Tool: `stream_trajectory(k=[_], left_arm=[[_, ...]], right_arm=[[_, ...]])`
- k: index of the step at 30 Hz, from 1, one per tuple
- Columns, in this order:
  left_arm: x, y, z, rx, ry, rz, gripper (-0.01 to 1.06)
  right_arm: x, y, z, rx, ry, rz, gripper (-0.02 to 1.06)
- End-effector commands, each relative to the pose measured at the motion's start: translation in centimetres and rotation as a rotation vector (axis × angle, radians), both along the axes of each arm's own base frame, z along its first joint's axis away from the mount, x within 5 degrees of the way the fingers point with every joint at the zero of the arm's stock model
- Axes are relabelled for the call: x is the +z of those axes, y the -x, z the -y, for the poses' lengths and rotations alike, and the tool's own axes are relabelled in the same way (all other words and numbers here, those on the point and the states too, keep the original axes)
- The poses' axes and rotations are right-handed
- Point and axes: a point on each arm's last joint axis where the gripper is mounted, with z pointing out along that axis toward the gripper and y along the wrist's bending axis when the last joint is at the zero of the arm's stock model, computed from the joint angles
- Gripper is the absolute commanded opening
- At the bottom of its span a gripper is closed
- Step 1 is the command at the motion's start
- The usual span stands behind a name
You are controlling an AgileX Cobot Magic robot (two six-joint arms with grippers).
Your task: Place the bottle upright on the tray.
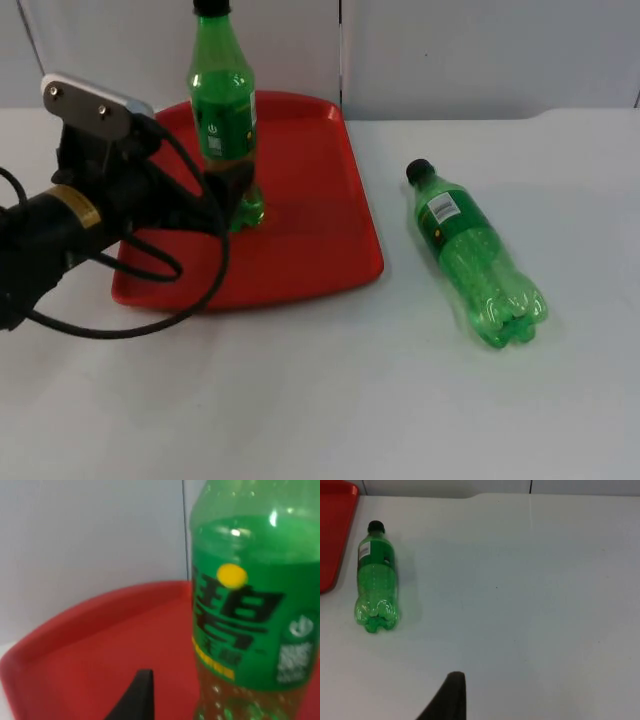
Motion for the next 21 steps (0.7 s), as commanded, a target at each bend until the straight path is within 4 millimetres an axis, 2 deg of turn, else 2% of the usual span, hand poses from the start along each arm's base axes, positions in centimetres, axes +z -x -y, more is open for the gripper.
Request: stream_trajectory(k=[1, 8, 12, 13, 17, 18, 21], left_arm=[[0.6, 0.5, -0.2, 0.016, 0.009, 0.009, 1.05], [2.3, 2.3, -0.6, 0.019, 0.009, 0.010, 1.05], [5.3, 3.8, -0.9, 0.029, -0.004, 0.002, 1.05], [5.3, 3.8, -0.9, 0.029, -0.004, 0.002, 1.05], [8.5, 4.9, -1.3, 0.051, -0.035, -0.061, 1.05], [8.5, 4.9, -1.3, 0.051, -0.035, -0.061, 1.05], [11.5, 5.8, -1.7, 0.090, -0.035, -0.098, 1.05]], right_arm=[[0.0, 0.0, 0.0, 0.007, 0.009, 0.010, 1.05], [0.0, 0.0, 0.0, 0.007, 0.009, 0.010, 1.05], [0.0, 0.0, 0.0, 0.007, 0.009, 0.010, 1.05], [0.0, 0.0, 0.0, 0.007, 0.009, 0.010, 1.05], [0.0, 0.0, 0.0, 0.007, 0.009, 0.010, 1.05], [0.0, 0.0, 0.0, 0.007, 0.009, 0.010, 1.05], [0.0, 0.0, 0.0, 0.007, 0.009, 0.010, 1.05]])
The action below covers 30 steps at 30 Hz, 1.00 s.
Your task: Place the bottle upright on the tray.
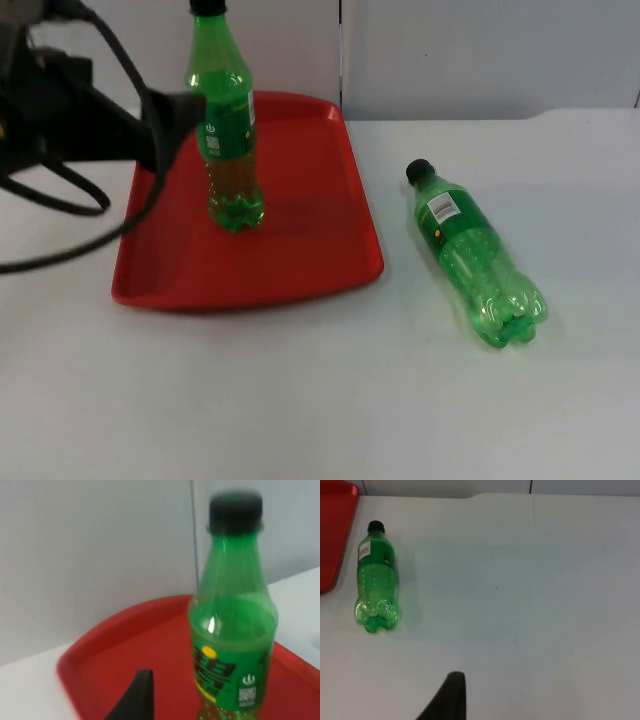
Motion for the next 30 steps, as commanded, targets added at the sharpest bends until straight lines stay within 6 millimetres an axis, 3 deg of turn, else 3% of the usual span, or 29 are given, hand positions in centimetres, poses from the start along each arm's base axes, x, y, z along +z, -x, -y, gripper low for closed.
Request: stream_trajectory(k=[1, 9, 14, 24, 30], left_arm=[[1.9, 1.0, -0.4, 0.030, -0.001, -0.027, 1.05], [8.6, 4.7, -1.7, 0.118, 0.049, 0.013, 1.05], [10.9, 7.2, -2.6, 0.179, 0.056, -0.008, 1.05], [13.0, 11.4, -4.1, 0.294, 0.099, -0.081, 1.05], [13.3, 12.8, -4.2, 0.313, 0.123, -0.127, 1.05]], right_arm=[[0.0, 0.0, 0.0, 0.007, 0.009, 0.010, 1.05], [0.0, 0.0, 0.0, 0.007, 0.009, 0.010, 1.05], [0.0, 0.0, 0.0, 0.007, 0.009, 0.010, 1.05], [0.0, 0.0, 0.0, 0.007, 0.009, 0.010, 1.05], [0.0, 0.0, 0.0, 0.007, 0.009, 0.010, 1.05]])
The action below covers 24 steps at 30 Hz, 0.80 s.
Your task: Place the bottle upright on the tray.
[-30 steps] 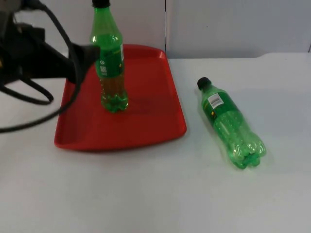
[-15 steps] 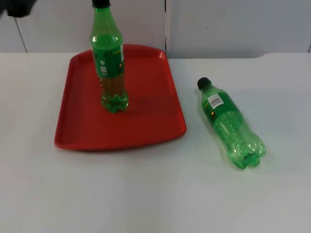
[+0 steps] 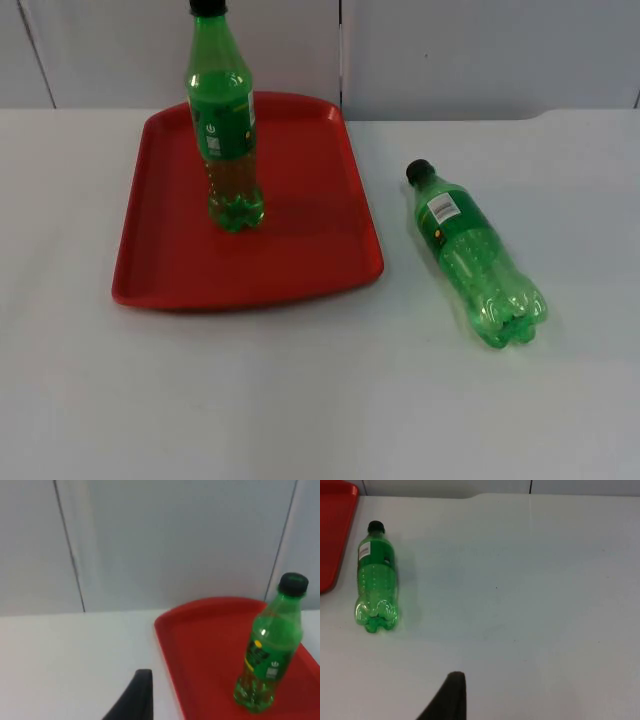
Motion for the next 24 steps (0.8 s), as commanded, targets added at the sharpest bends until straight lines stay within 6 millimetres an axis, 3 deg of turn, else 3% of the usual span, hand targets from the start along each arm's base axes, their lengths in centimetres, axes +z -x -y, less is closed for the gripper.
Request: stream_trajectory(k=[1, 12, 24], left_arm=[[-0.2, 0.6, 0.1, -0.004, 0.010, -0.028, 1.05], [0.6, 3.7, 1.3, -0.110, 0.019, -0.044, 1.05], [1.7, 7.6, 0.4, -0.137, 0.051, -0.009, 1.05]], right_arm=[[0.0, 0.0, 0.0, 0.007, 0.009, 0.010, 1.05], [0.0, 0.0, 0.0, 0.007, 0.009, 0.010, 1.05], [0.0, 0.0, 0.0, 0.007, 0.009, 0.010, 1.05]])
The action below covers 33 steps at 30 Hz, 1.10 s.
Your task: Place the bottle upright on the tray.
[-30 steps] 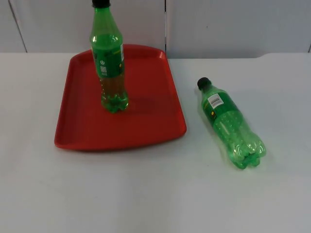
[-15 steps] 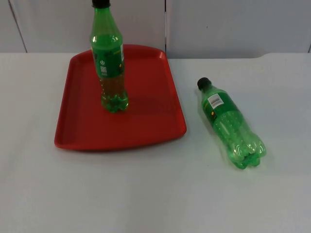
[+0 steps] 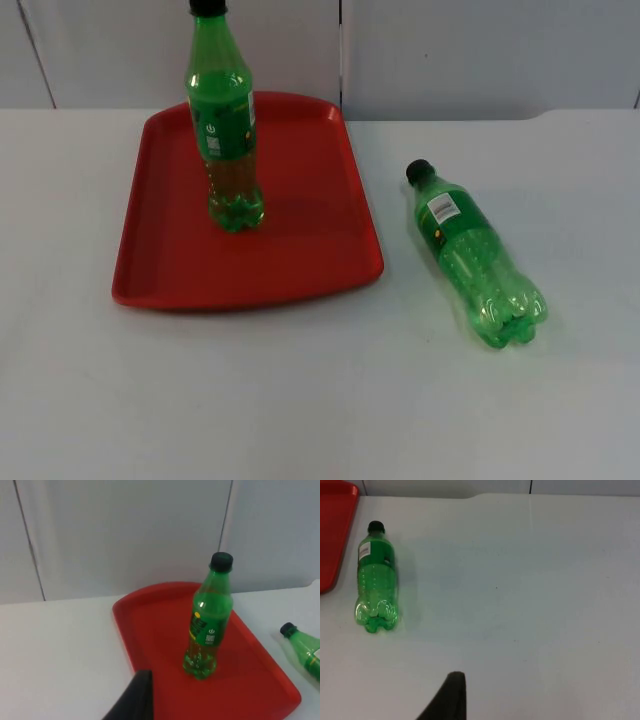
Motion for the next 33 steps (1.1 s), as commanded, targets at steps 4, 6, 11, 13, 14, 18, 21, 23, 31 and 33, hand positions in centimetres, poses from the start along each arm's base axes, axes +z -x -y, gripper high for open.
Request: stream_trajectory(k=[4, 6, 11, 13, 14, 18, 21, 23, 31, 33], left_arm=[[0.2, 1.8, -0.1, -0.056, 0.012, 0.018, 1.05], [0.3, 2.7, -0.1, -0.085, -0.003, 0.033, 1.05], [0.1, 4.7, -0.7, -0.121, -0.051, 0.044, 1.05], [0.1, 5.2, -0.8, -0.123, -0.053, 0.045, 1.05], [0.0, 5.6, -0.9, -0.124, -0.057, 0.040, 1.05], [-0.2, 6.8, -1.3, -0.127, -0.058, 0.044, 1.05], [-0.5, 8.1, -1.8, -0.130, -0.060, 0.058, 1.05], [-0.8, 9.0, -2.1, -0.131, -0.064, 0.052, 1.05], [-2.2, 11.0, -3.1, -0.114, -0.120, -0.008, 1.05], [-2.5, 11.6, -3.4, -0.108, -0.130, -0.014, 1.05]], right_arm=[[0.0, 0.0, 0.0, 0.007, 0.009, 0.010, 1.05], [0.0, 0.0, 0.0, 0.007, 0.009, 0.010, 1.05], [0.0, 0.0, 0.0, 0.007, 0.009, 0.010, 1.05], [0.0, 0.0, 0.0, 0.007, 0.009, 0.010, 1.05], [0.0, 0.0, 0.0, 0.007, 0.009, 0.010, 1.05], [0.0, 0.0, 0.0, 0.007, 0.009, 0.010, 1.05], [0.0, 0.0, 0.0, 0.007, 0.009, 0.010, 1.05], [0.0, 0.0, 0.0, 0.007, 0.009, 0.010, 1.05], [0.0, 0.0, 0.0, 0.007, 0.009, 0.010, 1.05], [0.0, 0.0, 0.0, 0.007, 0.009, 0.010, 1.05]])
